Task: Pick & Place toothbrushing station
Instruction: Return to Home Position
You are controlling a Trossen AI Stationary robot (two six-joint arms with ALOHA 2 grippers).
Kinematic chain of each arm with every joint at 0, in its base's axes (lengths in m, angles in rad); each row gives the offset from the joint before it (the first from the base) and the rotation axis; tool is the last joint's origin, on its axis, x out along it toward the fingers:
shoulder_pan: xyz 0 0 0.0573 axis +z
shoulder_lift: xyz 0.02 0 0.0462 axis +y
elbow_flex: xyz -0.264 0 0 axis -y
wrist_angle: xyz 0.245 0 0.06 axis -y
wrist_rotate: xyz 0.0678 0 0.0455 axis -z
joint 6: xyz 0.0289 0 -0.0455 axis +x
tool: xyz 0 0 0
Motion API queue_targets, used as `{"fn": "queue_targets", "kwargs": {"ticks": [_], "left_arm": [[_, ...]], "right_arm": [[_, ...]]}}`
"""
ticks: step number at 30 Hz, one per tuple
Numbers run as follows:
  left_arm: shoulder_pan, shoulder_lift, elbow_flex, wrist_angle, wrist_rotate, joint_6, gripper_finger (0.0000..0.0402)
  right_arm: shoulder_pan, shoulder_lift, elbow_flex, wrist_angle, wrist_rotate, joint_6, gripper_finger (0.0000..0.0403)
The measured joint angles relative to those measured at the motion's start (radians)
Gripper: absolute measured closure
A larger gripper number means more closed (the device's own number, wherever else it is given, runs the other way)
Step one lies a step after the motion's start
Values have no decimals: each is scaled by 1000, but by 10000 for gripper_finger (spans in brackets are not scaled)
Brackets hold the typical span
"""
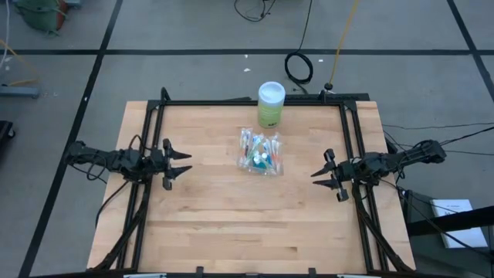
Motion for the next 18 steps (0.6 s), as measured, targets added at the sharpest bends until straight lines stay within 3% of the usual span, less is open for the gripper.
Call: {"fn": "queue_targets", "kwargs": {"ticks": [18], "left_arm": [[0,0,0,0,0,3,201]], "right_arm": [[0,0,-1,0,0,0,307]]}}
